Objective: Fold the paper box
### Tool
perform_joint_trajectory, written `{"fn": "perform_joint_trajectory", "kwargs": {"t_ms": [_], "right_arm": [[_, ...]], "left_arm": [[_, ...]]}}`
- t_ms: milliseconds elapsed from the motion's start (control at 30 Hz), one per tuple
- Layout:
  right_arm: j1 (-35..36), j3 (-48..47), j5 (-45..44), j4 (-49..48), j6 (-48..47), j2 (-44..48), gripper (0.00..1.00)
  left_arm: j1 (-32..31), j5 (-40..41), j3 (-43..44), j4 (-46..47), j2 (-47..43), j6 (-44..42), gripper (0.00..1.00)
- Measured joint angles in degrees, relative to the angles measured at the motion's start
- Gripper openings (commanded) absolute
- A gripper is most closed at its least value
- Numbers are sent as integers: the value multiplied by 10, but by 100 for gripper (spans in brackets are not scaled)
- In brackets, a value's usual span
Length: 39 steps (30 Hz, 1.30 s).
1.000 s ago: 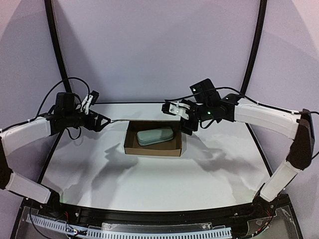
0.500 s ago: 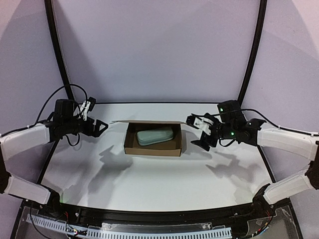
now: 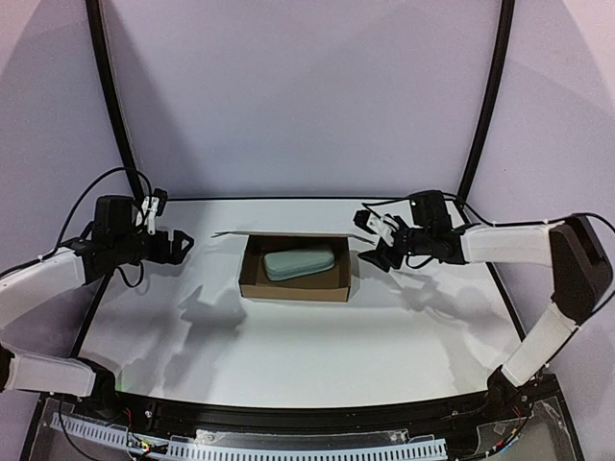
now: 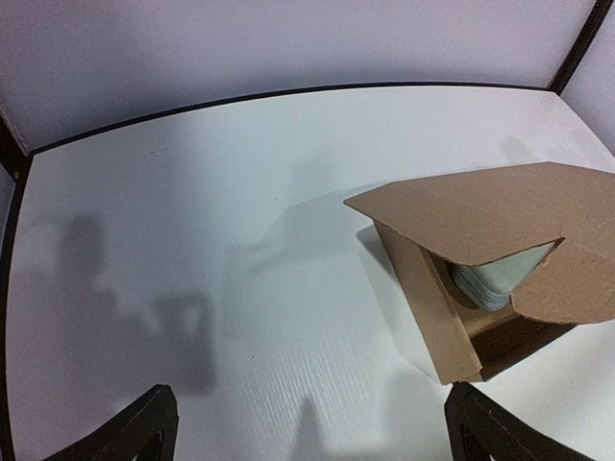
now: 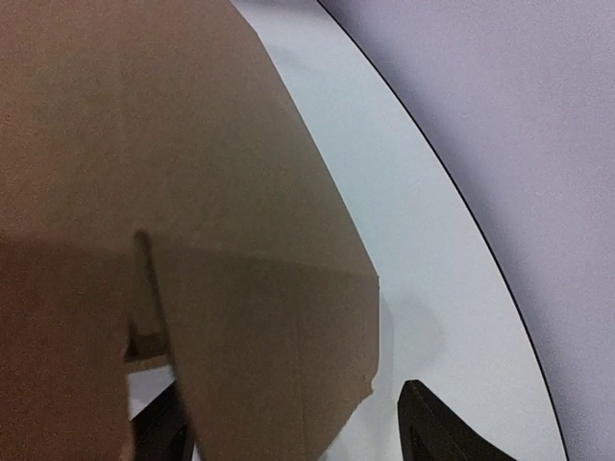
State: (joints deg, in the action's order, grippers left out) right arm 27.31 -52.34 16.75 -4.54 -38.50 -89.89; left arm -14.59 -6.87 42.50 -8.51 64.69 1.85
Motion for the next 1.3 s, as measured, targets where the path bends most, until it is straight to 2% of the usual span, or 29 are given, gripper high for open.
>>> {"fn": "perform_joint_trajectory", "kwargs": {"t_ms": [133, 300, 367, 433, 467, 500, 567, 767, 1000, 1300], "right_arm": [[0, -28, 16, -24, -1, -36, 67], [-4, -36, 30, -47, -2, -36, 44], [-9, -40, 40, -49, 2, -36, 42], [-11, -43, 47, -50, 0, -36, 36], [-12, -45, 48, -50, 0, -36, 28], [-14, -48, 51, -50, 4, -36, 26], [-17, -54, 54, -49, 5, -37, 14], [-30, -76, 73, -35, 12, -38, 1], [-48, -116, 106, 5, 0, -58, 0], [-70, -165, 159, 63, -30, -82, 0]], "left_arm": [[0, 2, -3, -8, -1, 6, 99], [0, 1, -14, -10, -14, 15, 99], [0, 0, -17, -11, -21, 19, 99], [0, -4, -17, -11, -21, 21, 99], [0, -6, -17, -11, -21, 21, 99], [0, -12, -17, -11, -21, 22, 99], [0, -27, -17, -9, -19, 22, 99], [0, -108, -16, 16, 17, -2, 99], [0, -170, 10, 45, 77, -67, 99], [19, -264, 115, 63, 188, -160, 99]]}}
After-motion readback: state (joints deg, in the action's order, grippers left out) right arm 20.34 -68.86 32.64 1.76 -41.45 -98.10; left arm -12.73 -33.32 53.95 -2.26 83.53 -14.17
